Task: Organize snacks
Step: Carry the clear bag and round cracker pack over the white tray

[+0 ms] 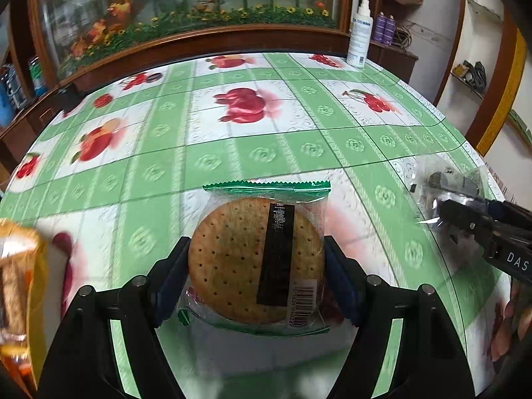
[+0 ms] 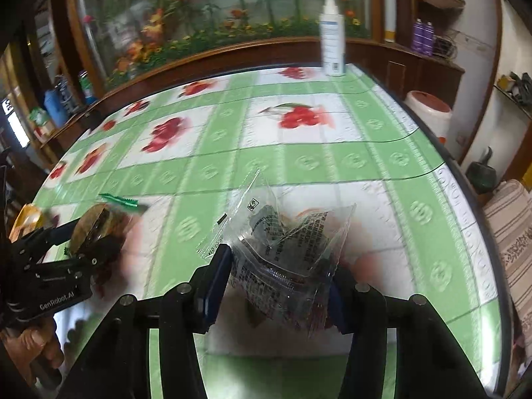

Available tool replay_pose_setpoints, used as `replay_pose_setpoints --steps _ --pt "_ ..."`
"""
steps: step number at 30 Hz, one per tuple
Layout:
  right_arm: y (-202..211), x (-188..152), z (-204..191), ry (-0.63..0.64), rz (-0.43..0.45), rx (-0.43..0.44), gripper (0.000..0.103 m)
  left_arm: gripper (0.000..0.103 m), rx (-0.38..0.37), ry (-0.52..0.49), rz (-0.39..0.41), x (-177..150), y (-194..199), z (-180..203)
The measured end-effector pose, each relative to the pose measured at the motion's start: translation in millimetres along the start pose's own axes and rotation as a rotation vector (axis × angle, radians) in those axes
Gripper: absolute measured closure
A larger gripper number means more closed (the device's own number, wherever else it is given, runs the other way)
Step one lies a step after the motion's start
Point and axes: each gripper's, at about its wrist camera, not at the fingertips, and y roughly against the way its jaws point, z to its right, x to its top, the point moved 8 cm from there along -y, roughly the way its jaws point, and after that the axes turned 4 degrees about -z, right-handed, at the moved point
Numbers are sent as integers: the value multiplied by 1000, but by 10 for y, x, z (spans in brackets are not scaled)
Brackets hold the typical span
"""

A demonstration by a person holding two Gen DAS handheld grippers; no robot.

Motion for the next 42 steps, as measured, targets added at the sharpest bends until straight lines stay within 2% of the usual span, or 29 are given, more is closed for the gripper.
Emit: replay_pose_setpoints --steps 5,8,10,16,30,42 --pt "129 -126 -178 4 7 59 59 27 17 34 31 -151 256 -163" --pt "161 -214 -284 15 1 89 61 27 17 52 46 -261 404 -231" --pt "198 -287 -365 5 -1 149 62 27 29 57 57 -333 510 -276" --pt "323 -426 -569 -3 2 241 64 27 61 68 89 -481 789 -406" --pt "551 -582 -1220 59 20 340 65 27 132 109 129 -834 1234 -791" --pt "709 -649 -1684 134 28 383 65 27 176 151 171 -1012 1523 -1068"
